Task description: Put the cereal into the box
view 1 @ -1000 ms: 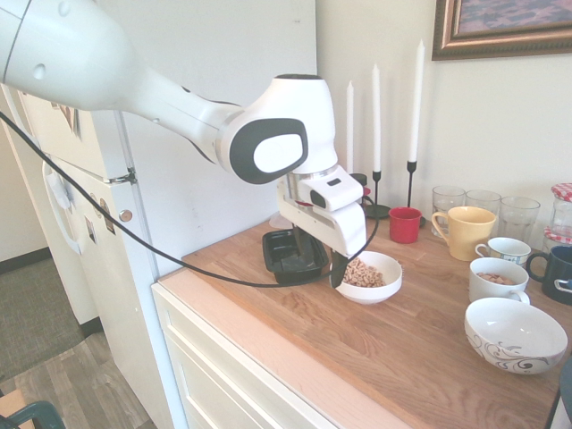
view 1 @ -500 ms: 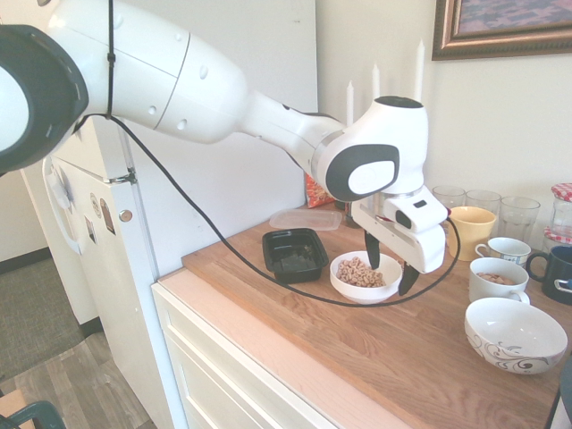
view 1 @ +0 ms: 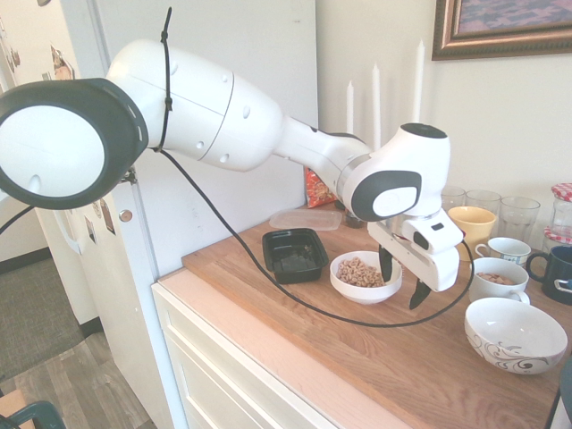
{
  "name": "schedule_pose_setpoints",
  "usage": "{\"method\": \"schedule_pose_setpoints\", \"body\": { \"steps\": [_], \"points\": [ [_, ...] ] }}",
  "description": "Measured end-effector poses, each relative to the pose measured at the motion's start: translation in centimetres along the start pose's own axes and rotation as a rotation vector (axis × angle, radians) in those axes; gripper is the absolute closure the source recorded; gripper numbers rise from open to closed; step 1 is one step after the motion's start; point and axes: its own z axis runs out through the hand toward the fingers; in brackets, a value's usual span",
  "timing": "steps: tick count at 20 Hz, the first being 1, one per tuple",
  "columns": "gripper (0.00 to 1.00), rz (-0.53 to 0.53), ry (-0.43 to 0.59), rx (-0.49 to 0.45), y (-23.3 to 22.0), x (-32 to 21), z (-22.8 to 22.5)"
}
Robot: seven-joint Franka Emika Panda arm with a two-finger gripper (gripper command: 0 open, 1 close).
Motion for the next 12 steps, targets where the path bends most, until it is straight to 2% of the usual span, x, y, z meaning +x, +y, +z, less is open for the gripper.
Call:
{"method": "schedule_pose_setpoints", "body": {
  "steps": [5,12],
  "points": [
    [0.0,0.027,-0.035,0.003,0.4,0.1,2.1],
    [0.0,0.028,-0.051,0.026,-0.1,-0.4,2.3]
  ]
}}
